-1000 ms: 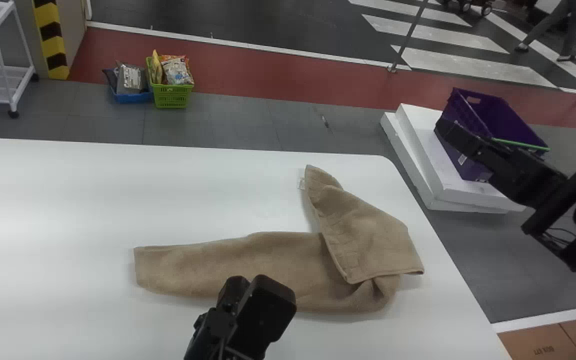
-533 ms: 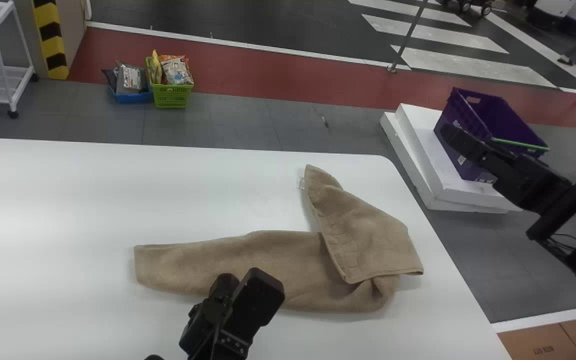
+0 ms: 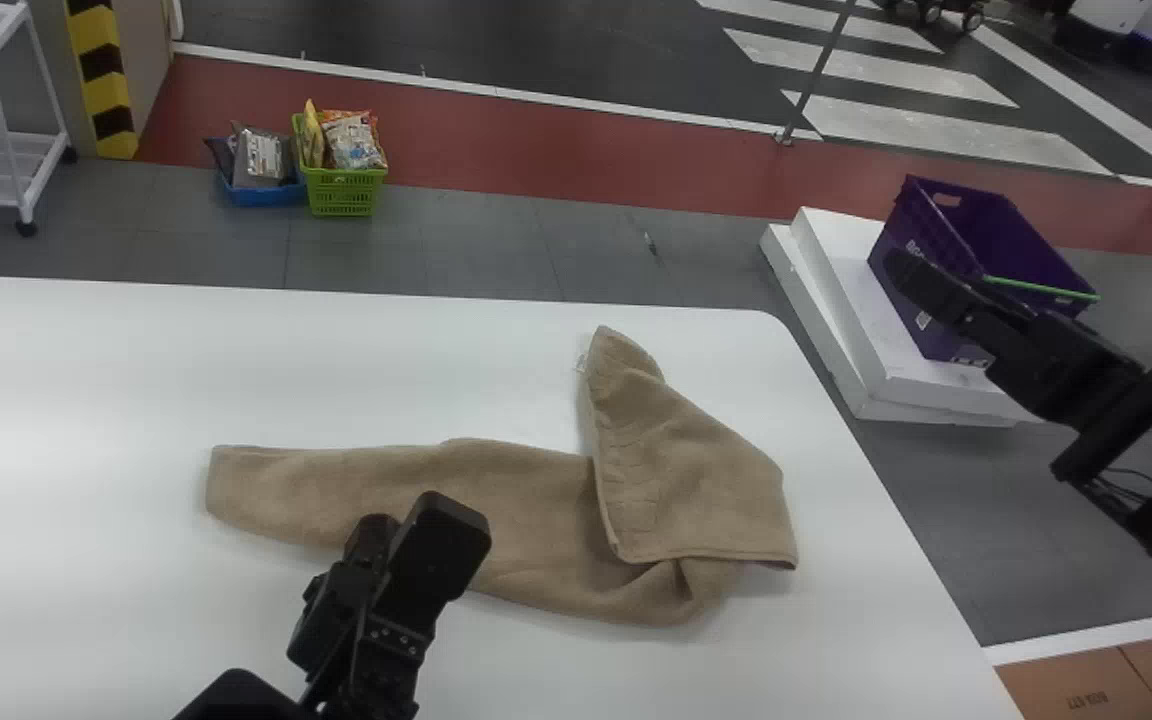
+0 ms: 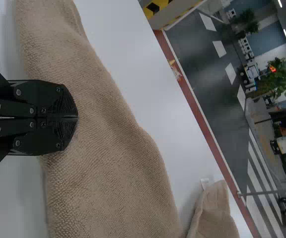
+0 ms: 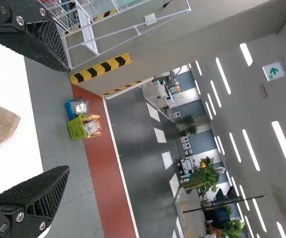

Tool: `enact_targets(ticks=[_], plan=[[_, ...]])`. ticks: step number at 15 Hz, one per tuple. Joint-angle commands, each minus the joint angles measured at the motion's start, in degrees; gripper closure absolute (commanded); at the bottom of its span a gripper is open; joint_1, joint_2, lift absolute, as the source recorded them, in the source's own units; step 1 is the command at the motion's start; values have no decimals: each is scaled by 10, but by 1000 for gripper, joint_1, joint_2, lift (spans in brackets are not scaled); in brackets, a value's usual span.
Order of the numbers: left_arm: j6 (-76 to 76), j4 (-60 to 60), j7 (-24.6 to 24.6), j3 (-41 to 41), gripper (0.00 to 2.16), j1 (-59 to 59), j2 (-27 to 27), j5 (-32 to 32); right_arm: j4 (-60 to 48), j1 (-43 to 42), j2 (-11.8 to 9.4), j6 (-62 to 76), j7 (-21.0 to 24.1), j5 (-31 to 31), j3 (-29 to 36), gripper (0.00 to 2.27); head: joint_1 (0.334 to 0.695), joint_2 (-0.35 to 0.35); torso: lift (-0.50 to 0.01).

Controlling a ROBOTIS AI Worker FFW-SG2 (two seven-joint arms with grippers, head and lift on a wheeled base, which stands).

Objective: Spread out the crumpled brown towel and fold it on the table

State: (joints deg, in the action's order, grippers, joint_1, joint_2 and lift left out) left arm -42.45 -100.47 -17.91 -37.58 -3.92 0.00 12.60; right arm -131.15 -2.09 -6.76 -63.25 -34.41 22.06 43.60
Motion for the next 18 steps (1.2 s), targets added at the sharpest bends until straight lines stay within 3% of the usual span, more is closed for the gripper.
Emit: enact_targets(ticks=[1,8,14,18], plan=[[-2,-9,3,35,1298,-10,-1,6,-1,-1,1,0,3,-4,-11,117,695,-350,-127],[29,-37,54,197,1298,-49,-1,9,-2,-5,2,0,9,-10,-31,117,695,-349,-127],[45,-78,98,314,1298,-77,-1,-1,-7,7,3,-10,5,-12,-52,134,695,-217,-127],[51,-218,124,315,1062,-155,-1,-43,-57,63,19,-14,7,-32,-106,161,695,-165,-127]])
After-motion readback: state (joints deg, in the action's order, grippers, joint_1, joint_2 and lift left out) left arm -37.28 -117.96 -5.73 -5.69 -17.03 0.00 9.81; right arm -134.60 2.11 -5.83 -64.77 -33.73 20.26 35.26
